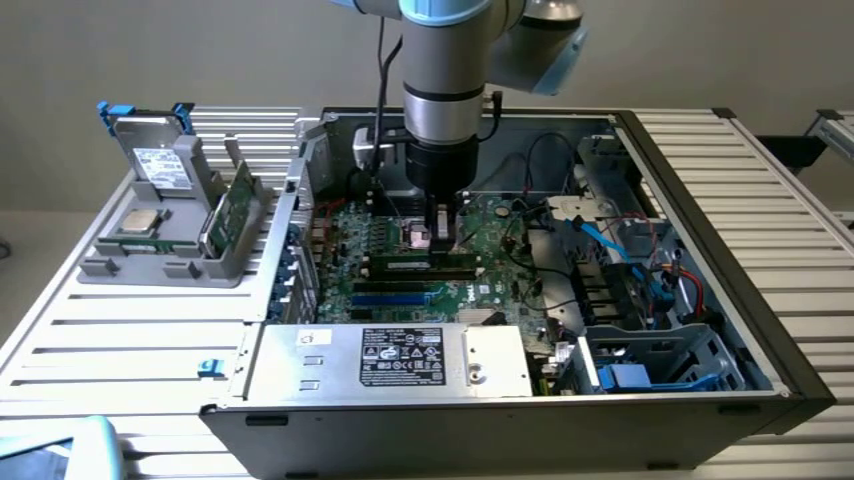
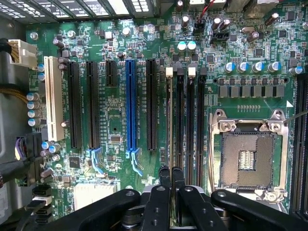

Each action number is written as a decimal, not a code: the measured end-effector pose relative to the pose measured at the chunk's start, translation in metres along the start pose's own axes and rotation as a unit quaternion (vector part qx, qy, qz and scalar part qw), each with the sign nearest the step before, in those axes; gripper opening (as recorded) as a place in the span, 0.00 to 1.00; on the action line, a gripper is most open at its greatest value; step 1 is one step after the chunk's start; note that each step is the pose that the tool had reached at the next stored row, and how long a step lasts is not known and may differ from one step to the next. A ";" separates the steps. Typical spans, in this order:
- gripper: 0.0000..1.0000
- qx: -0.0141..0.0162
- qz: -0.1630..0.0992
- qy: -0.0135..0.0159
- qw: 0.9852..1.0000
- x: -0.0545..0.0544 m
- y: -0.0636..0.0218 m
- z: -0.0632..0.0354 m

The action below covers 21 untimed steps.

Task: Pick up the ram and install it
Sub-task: 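Insert the ram into the slot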

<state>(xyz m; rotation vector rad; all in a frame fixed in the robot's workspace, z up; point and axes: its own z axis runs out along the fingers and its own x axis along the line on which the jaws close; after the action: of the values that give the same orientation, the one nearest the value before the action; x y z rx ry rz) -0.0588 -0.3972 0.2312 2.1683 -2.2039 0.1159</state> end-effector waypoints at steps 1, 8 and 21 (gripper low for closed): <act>0.13 0.000 0.000 0.000 1.000 0.000 0.0004 0.0002; 0.13 0.000 0.000 0.000 1.000 0.000 0.0021 0.0011; 0.13 0.001 0.000 0.000 1.000 -0.001 0.0023 0.0031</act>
<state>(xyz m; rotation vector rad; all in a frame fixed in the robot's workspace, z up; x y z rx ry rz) -0.0611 -0.3967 0.2280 2.1688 -2.2045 0.1170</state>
